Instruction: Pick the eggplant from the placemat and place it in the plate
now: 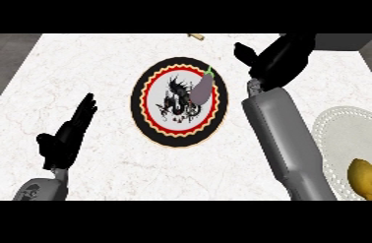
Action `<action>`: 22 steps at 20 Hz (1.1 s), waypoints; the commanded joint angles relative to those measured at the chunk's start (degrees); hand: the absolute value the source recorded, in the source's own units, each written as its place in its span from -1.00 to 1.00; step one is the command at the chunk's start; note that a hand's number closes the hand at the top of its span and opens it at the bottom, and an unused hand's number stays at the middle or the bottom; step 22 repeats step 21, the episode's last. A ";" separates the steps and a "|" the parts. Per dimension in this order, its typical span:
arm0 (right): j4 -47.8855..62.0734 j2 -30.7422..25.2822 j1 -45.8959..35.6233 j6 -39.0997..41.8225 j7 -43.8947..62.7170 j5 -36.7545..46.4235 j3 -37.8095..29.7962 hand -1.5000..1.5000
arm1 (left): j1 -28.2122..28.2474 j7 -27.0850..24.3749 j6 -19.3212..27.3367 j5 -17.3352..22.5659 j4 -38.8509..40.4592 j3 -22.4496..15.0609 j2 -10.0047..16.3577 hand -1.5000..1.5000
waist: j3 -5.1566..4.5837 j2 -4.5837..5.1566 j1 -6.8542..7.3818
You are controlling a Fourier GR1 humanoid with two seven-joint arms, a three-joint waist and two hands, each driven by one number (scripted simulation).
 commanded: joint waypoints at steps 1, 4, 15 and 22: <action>-6.79 0.35 4.73 -11.26 13.54 1.56 1.78 -1.00 | 0.10 0.06 -0.21 0.22 0.69 0.66 0.52 0.00 | -0.01 -0.27 -0.51; -11.20 0.35 12.16 -13.04 12.54 1.67 4.73 -1.00 | 0.92 -1.33 0.07 0.25 0.19 1.04 0.38 0.00 | 0.02 -0.64 -0.77; -25.88 0.36 39.88 -20.01 11.70 4.23 22.31 -1.00 | 3.19 -1.88 0.21 0.25 -0.09 1.36 0.29 0.00 | -0.02 -0.25 -2.65; -32.01 0.36 55.10 -25.40 9.78 9.75 28.72 -1.00 | 3.49 -0.52 -0.13 1.56 -1.26 3.53 2.11 0.00 | 0.01 -0.26 -4.14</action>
